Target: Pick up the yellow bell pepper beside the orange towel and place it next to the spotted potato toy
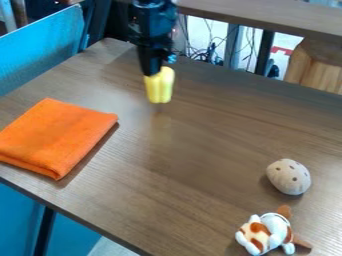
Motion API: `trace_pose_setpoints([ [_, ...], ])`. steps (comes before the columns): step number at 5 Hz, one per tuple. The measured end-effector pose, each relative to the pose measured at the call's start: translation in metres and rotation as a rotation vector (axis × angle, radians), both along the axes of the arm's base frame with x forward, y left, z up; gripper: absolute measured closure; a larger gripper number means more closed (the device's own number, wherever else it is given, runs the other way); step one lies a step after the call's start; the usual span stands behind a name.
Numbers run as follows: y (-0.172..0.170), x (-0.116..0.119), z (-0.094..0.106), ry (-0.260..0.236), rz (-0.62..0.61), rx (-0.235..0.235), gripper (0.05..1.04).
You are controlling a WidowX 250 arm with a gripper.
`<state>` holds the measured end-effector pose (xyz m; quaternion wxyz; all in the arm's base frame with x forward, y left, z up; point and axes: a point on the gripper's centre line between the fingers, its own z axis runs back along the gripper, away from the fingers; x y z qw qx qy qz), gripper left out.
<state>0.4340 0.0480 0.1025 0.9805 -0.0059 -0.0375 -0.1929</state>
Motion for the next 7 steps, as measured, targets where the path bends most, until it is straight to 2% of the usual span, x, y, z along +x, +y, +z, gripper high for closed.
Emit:
trace_pose_setpoints([
  [1,-0.047,0.001,0.005,0.031,-0.143,-0.017,0.977],
  [2,-0.091,-0.002,-0.001,0.032,-0.276,-0.013,0.977],
  [3,-0.126,-0.007,-0.001,0.031,-0.386,0.016,0.977],
  [4,-0.142,-0.011,-0.007,0.049,-0.443,0.058,0.977],
  [5,-0.142,-0.018,-0.018,0.094,-0.447,0.06,0.977],
  [7,-0.14,-0.026,-0.022,0.129,-0.443,0.059,0.951],
])
